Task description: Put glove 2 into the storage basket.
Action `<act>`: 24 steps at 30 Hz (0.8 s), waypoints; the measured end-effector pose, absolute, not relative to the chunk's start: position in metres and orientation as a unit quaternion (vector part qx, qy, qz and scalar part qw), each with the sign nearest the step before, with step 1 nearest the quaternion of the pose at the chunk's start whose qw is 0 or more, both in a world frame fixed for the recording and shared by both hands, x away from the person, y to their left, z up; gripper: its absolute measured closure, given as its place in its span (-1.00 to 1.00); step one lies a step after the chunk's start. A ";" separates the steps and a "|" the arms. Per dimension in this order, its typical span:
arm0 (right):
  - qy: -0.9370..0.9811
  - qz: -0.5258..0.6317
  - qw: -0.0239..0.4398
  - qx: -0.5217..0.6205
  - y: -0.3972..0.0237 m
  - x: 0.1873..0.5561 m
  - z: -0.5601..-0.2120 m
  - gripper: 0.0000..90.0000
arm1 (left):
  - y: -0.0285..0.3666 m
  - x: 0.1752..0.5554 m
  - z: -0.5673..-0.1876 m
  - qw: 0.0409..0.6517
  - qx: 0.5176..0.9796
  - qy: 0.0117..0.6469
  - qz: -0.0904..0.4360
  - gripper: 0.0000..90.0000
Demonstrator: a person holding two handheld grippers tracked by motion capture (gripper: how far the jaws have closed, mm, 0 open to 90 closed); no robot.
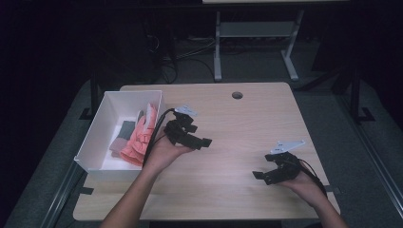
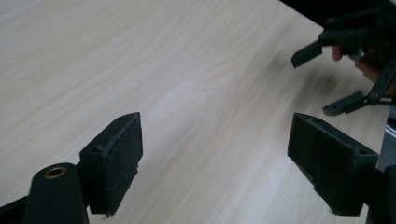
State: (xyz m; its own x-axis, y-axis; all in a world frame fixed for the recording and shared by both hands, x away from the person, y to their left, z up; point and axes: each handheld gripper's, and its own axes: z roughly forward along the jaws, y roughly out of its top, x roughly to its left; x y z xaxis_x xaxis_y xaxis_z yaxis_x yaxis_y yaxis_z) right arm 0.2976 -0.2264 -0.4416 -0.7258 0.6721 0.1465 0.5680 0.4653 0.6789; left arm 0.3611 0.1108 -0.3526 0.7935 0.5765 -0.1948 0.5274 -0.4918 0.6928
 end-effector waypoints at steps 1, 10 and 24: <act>0.853 0.368 0.071 0.364 -0.226 0.298 -0.442 -0.70 | 0.109 0.360 -0.357 0.387 0.865 0.319 0.031 -0.61; 0.853 0.368 0.071 0.363 -0.226 0.298 -0.442 -0.70 | 0.101 0.351 -0.383 0.389 0.868 0.307 0.024 -0.61; 0.855 0.365 0.073 0.362 -0.226 0.298 -0.443 -0.70 | 0.097 0.332 -0.426 0.371 0.887 0.274 0.038 -0.61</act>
State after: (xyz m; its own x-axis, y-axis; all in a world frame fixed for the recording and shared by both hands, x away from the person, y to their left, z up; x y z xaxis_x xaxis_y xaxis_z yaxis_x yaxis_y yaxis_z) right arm 0.2979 -0.2257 -0.4432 -0.7276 0.6715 0.1403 0.5655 0.4715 0.6767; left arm 0.3322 0.0968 -0.4261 0.8475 0.5130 -0.1361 0.4570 -0.5749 0.6788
